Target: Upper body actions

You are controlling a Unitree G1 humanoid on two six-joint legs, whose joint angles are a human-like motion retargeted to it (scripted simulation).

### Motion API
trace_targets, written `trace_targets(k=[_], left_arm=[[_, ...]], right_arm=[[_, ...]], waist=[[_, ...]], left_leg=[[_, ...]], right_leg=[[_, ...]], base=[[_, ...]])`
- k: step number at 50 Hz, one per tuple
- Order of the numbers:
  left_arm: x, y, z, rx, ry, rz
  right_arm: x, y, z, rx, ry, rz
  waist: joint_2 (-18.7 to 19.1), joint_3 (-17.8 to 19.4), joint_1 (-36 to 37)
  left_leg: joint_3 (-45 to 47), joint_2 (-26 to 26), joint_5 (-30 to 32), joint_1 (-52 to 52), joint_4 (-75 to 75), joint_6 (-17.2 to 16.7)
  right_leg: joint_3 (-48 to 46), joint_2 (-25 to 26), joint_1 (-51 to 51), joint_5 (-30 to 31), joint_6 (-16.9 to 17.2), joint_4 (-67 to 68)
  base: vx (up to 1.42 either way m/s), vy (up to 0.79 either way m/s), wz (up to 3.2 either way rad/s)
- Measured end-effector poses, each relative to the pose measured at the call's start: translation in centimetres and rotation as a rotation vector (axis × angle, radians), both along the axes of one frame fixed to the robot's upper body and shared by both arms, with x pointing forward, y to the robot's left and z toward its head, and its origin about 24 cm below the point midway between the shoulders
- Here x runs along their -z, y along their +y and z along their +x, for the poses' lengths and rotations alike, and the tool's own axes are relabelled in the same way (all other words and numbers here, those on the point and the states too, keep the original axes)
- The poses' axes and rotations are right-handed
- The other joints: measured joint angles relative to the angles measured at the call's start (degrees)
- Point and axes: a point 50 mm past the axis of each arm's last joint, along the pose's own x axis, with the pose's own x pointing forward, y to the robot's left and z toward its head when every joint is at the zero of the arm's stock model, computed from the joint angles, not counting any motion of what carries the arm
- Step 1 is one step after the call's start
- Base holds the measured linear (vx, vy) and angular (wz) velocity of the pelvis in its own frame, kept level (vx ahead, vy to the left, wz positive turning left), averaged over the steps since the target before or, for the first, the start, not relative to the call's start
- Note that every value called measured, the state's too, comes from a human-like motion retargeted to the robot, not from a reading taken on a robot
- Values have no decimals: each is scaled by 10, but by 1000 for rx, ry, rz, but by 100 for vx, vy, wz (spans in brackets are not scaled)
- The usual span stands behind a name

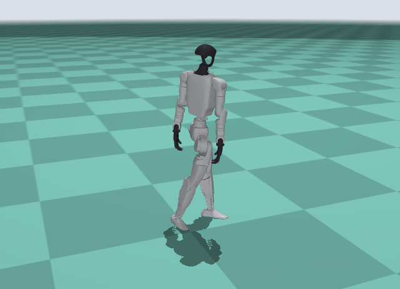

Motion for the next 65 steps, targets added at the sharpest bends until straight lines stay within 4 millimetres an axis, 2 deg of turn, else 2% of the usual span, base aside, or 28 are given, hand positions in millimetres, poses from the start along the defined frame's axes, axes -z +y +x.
trace_targets(k=[5, 12, 18, 22, 26, 31, 38, 45, 54, 60, 65], left_arm=[[1, 5, 11, 41, -28, 6], [2, 17, 26, 80, -73, 40], [0, 25, 21, 56, -69, 43], [-1, 34, 18, 44, -71, 56], [-2, 42, 13, 58, -69, 77], [-4, 53, 11, 70, -75, 103], [-5, 65, 18, 113, -114, 145], [-4, 61, 17, 163, -142, 133], [-2, 30, -9, 171, -90, 36], [-3, 18, -24, 173, -57, 3], [-4, 21, -27, 210, -38, 1]], right_arm=[[0, 0, -4, -50, 15, -9], [-1, -6, -12, -11, 39, -40], [0, -4, 1, -22, -2, -22], [0, 2, 23, -66, -55, 20], [0, 6, 35, -92, -87, 49], [0, 10, 40, -88, -101, 62], [0, 11, 39, -53, -98, 55], [0, 6, 24, -5, -44, 22], [-1, -5, 9, 88, 3, -27], [-2, -7, 19, 113, -22, -42], [-1, -2, 34, 114, -107, -46]], waist=[[-7, 1, -13], [-10, -4, -51], [-14, -15, -113], [-11, -15, -175], [-6, -12, -227], [-2, -10, -295], [4, -4, -368], [12, -1, -425], [49, -9, -493], [77, -18, -530], [78, -14, -528]], left_leg=[[-2, 1, -2, -6, 5, 13], [29, 19, -14, 9, -4, 44], [77, 47, -40, 21, -1, 73], [119, 75, -68, 34, 6, 97], [166, 102, -96, 53, 10, 113], [238, 134, -126, 76, 10, 125], [347, 173, -152, 113, -2, 125], [402, 193, -165, 141, -2, 106], [411, 207, -169, 152, -8, 115], [416, 219, -171, 140, -10, 116], [431, 222, -172, 144, -11, 116]], right_leg=[[12, -3, -9, 4, 0, -2], [66, -5, -28, 12, -18, -9], [136, -10, -57, 31, -40, -20], [203, -10, -83, 51, -59, -28], [265, -10, -107, 69, -74, -29], [341, -2, -139, 91, -87, -28], [419, 15, -177, 124, -95, -29], [481, 30, -191, 133, -96, -21], [486, 48, -178, 125, -98, -25], [491, 60, -194, 130, -97, -27], [505, 62, -203, 135, -100, -25]], base=[[2, -2, -20], [10, -4, -86], [17, -15, -156], [13, -23, -217], [9, -23, -215], [5, -28, -188], [-5, -29, -144], [-7, -14, -78], [0, -1, -7], [-5, 1, -10], [-5, 1, -24]])
